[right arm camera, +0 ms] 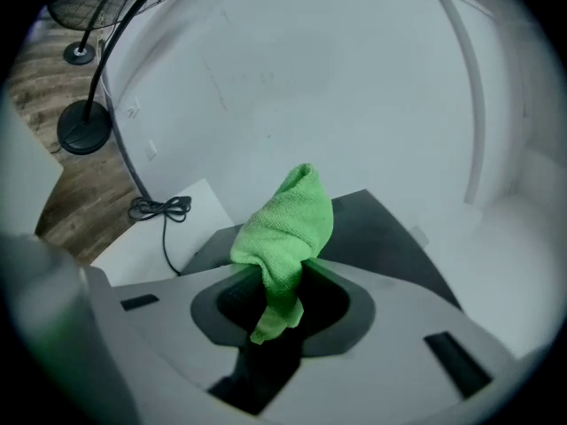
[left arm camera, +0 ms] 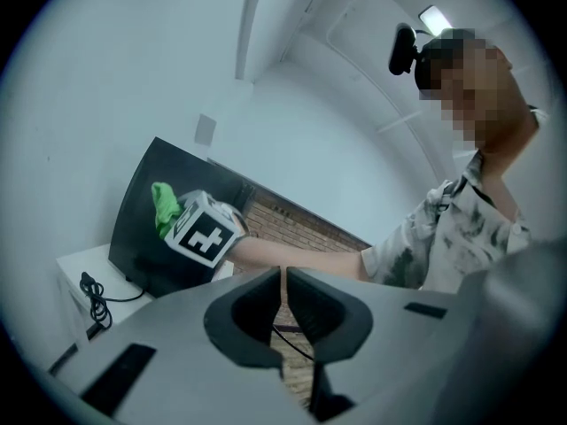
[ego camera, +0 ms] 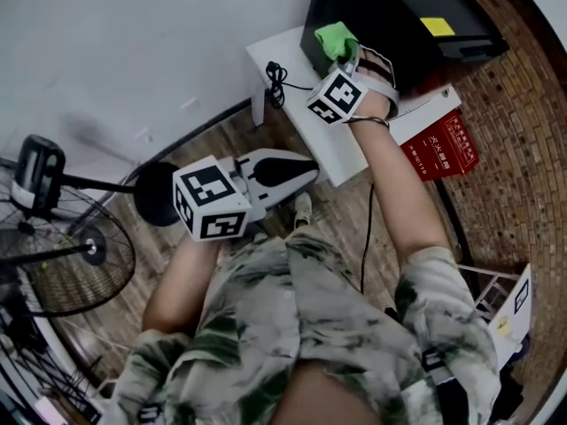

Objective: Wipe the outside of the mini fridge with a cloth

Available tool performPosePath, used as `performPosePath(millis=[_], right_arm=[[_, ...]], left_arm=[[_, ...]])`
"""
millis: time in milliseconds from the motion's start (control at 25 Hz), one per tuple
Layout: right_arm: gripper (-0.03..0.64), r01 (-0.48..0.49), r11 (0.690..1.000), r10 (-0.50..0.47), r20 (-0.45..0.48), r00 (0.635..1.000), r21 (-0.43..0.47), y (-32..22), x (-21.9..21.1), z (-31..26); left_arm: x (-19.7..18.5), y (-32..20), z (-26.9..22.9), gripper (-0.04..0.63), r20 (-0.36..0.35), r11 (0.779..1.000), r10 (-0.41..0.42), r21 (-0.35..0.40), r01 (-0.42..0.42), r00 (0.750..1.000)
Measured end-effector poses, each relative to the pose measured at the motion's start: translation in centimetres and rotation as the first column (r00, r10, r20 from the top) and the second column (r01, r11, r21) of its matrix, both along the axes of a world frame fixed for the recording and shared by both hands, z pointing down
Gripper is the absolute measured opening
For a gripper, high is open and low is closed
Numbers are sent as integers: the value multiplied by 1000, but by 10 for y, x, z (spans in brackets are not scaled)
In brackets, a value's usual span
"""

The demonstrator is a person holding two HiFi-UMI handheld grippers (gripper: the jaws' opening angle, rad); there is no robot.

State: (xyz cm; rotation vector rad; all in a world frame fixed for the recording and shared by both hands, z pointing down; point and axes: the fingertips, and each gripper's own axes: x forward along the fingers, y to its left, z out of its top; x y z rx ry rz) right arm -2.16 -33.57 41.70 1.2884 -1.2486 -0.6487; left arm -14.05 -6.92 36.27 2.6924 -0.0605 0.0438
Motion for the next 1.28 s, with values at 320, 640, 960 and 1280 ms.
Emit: performPosePath(millis=[320, 640, 960, 1280], right_arm=[[106, 13, 986, 0, -79, 997, 166, -21, -8, -124], [106, -60, 993, 77, -170, 982, 100, -37, 17, -121], [106, -98, 995, 94, -228, 969, -7, -53, 22, -71], [106, -122, 987, 99, -202, 974, -108, -58, 22, -3]], left_arm=[[-2, 10, -4, 29, -18, 1000, 4, -3, -4, 1000], [-10, 8, -3, 29, -25, 1000, -23, -2, 23, 999], [-16, 6, 7, 29, -18, 999, -39, -30, 39, 999], [-27, 4, 19, 29, -8, 996, -73, -56, 72, 997]])
